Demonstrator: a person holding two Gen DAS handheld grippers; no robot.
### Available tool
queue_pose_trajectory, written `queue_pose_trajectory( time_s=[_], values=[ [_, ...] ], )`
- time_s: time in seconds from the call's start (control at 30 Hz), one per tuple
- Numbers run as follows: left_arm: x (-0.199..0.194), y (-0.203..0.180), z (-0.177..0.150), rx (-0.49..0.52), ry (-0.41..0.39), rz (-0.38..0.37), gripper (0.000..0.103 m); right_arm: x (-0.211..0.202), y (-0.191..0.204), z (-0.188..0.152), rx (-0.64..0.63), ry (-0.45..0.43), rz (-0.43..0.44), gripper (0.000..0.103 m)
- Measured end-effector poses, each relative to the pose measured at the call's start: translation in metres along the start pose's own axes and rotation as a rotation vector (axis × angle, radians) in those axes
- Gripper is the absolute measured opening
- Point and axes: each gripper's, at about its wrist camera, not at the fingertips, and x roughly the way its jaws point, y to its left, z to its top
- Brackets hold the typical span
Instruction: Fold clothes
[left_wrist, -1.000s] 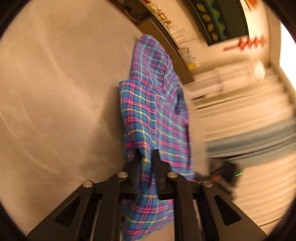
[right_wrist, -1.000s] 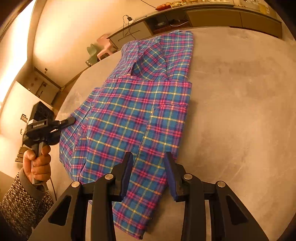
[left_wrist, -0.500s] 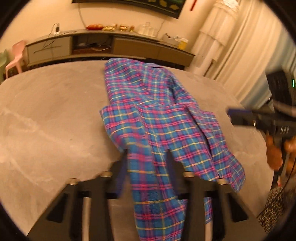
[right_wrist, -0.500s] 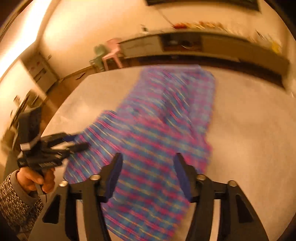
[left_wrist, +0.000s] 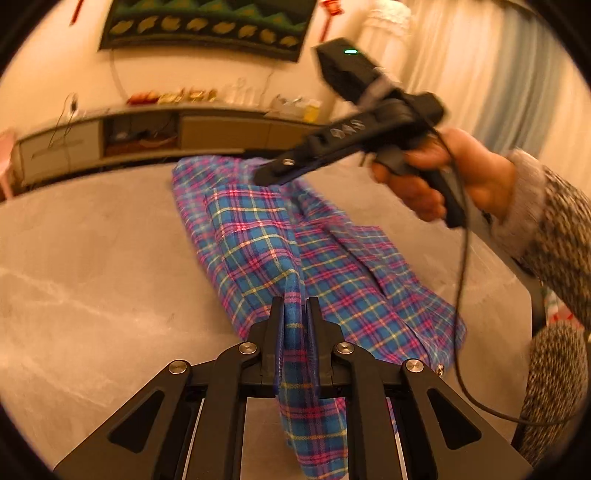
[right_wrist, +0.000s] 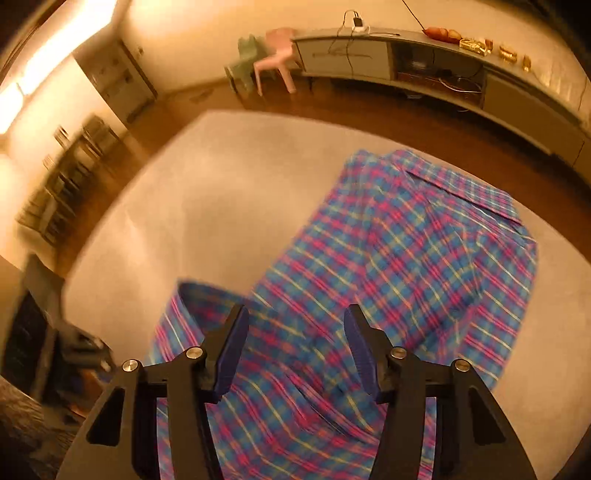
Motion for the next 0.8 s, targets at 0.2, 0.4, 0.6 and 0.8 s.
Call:
queue_pose_trajectory(
  time_s=[0.2,0.4,0.6,0.8],
  values=[
    [-0.017,-0.003,-0.004,0.07,-0.017,-0.022,0.01,0.026,-0.015,0.007,-0.007,0.097,0.017,0.057],
    [-0.007,0.003,-0.009,0.038,0.067,-0.019,0.012,0.043,-0.008,0.002,-0.121,0.154,0.019,0.058],
    [0.001,0.001,-0.008,0.04,0.085,0.021,0.047,0.058,0.026,-0.022,-0.399,0.191,-0.14,0.058],
    [0.008,-0.003,-0.008,0.058,0.097,0.033,0.046,0.06,0.013,-0.015,-0.337,0.132,-0.121,0.058]
  ],
)
